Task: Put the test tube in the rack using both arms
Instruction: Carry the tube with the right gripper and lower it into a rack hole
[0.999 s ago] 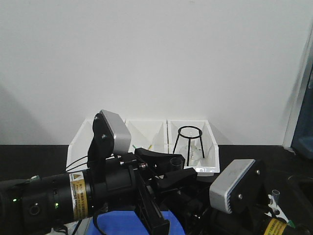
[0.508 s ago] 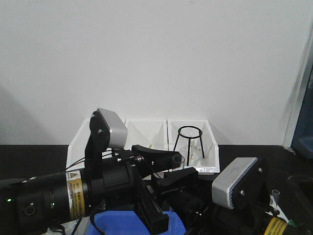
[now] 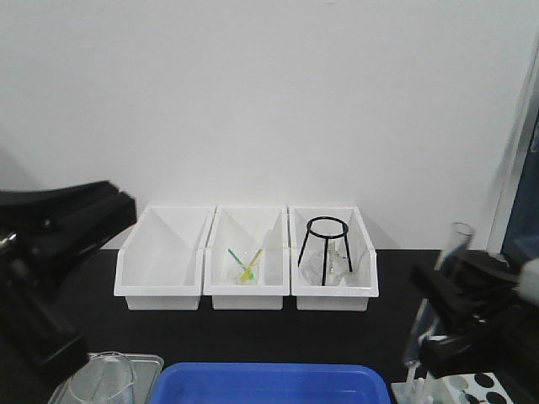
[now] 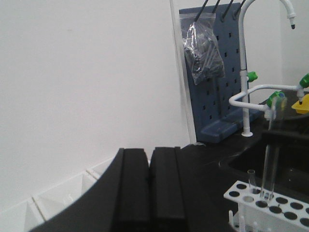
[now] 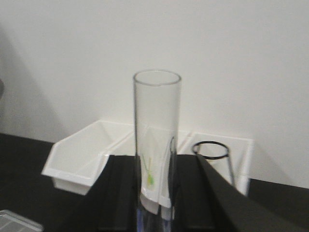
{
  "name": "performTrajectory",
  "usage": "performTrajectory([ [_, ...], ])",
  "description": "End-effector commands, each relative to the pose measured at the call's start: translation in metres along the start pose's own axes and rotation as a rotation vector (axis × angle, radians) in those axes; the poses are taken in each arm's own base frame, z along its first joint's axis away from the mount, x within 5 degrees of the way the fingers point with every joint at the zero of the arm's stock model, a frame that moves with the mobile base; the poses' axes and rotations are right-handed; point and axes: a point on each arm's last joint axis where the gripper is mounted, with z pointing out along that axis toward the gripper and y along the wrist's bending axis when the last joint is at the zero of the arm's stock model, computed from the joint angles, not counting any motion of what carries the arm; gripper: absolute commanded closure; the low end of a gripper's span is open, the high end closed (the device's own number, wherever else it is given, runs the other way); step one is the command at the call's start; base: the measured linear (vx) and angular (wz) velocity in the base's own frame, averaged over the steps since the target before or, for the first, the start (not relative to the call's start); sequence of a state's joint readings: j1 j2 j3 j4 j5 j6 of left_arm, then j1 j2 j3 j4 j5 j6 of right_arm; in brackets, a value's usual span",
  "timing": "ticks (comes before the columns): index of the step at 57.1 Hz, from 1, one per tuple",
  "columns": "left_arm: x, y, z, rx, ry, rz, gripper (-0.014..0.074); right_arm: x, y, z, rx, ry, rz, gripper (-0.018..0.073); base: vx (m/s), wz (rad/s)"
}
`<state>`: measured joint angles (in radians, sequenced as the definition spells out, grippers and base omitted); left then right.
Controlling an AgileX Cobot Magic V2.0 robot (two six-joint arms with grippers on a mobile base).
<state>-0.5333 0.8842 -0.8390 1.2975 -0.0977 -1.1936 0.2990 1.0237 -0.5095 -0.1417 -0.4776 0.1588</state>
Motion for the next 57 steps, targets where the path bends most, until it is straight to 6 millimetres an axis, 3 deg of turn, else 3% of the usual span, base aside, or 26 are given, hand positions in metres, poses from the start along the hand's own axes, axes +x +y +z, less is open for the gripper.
performTrajectory([
  [1,0.004,0.002,-0.019,-0.040,-0.008,-0.034,0.0606,-0.017,-0.020,-0.018,0.097,-0.142,-0.029,0.0567,0.00,0.00],
  [8,0.023,0.002,-0.034,-0.080,0.025,-0.137,0.0605,-0.006,-0.039,-0.035,0.199,-0.135,-0.088,0.0567,0.00,0.00],
  [17,0.038,-0.001,-0.038,-0.069,0.055,-0.163,0.0603,0.008,-0.044,-0.039,0.200,-0.128,-0.115,0.0567,0.00,0.00],
  [30,0.040,-0.002,-0.037,-0.065,0.061,-0.164,0.0603,0.020,-0.047,-0.026,0.166,-0.137,-0.115,0.0567,0.00,0.00],
  [44,0.040,-0.001,-0.037,-0.073,0.065,-0.161,0.0603,0.048,-0.055,-0.002,0.143,-0.101,-0.073,0.0567,0.00,0.00],
  [57,0.042,0.003,-0.037,-0.111,0.081,-0.160,0.0603,0.065,-0.060,0.007,0.144,-0.064,-0.082,0.0567,0.00,0.00],
])
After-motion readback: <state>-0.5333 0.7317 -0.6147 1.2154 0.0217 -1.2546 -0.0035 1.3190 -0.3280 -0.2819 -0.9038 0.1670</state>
